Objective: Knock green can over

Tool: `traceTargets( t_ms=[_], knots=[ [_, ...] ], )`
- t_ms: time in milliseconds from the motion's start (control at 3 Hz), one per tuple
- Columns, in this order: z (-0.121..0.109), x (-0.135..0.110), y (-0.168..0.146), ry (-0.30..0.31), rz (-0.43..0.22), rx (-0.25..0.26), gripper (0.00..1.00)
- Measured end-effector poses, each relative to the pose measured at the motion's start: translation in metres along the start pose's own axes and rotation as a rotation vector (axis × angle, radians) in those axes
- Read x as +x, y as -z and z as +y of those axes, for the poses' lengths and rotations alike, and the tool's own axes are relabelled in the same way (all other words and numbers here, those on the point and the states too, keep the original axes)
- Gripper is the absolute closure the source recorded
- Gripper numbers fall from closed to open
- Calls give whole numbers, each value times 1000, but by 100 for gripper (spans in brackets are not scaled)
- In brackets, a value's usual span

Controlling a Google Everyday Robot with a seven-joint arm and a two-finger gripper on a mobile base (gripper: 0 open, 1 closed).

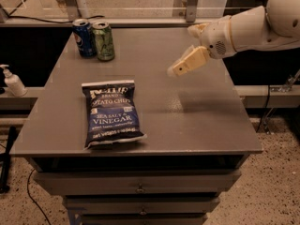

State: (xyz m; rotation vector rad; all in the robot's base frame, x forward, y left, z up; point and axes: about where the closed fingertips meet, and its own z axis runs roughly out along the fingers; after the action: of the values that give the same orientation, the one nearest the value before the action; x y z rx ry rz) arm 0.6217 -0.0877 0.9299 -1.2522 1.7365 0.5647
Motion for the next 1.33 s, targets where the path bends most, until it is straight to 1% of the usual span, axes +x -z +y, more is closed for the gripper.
traceTargets(
  t_ms=[333,667,1000,1333],
  knots=[
    [3,-17,-32,-98,-148,-53,0],
    [3,-17,-32,-98,-148,-53,0],
    [4,-22,-47,-75,-166,-23,0],
    [1,-34,-100,-51,-221,20,0]
  ],
)
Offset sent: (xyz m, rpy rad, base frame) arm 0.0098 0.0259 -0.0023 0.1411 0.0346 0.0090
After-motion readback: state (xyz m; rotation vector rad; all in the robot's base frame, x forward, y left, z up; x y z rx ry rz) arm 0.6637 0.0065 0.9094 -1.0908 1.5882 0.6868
